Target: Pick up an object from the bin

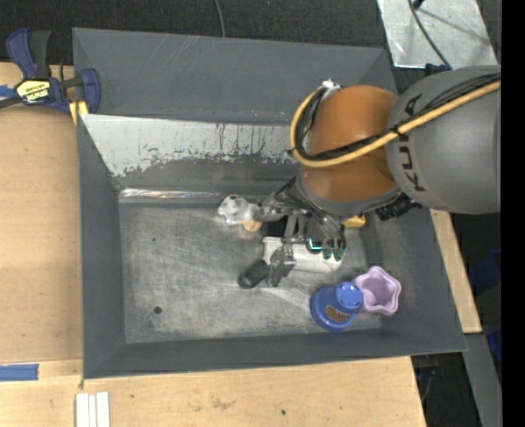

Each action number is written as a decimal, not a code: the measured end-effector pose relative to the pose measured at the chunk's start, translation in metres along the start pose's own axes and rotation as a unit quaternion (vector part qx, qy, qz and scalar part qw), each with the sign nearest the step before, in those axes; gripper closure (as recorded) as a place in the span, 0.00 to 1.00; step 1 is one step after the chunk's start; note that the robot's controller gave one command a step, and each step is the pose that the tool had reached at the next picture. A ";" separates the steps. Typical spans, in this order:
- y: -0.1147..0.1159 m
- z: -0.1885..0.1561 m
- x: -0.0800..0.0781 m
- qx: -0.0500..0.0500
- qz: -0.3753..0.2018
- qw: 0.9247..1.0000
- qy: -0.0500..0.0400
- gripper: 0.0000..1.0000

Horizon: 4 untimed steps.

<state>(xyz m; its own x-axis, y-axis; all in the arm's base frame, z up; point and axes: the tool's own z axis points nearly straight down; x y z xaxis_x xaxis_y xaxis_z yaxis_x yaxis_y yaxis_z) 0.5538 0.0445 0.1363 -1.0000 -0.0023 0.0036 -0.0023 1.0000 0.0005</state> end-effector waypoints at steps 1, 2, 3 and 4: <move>0.000 -0.003 -0.002 0.000 0.000 1.000 -0.003 0.00; -0.010 0.062 0.022 0.000 -0.095 0.995 -0.009 1.00; -0.010 0.062 0.022 0.000 -0.095 0.995 -0.009 1.00; -0.014 -0.086 0.014 0.001 -0.139 0.990 -0.004 1.00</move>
Offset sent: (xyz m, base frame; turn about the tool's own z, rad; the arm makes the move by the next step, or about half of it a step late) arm -0.0269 -0.0107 -0.0663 -0.1902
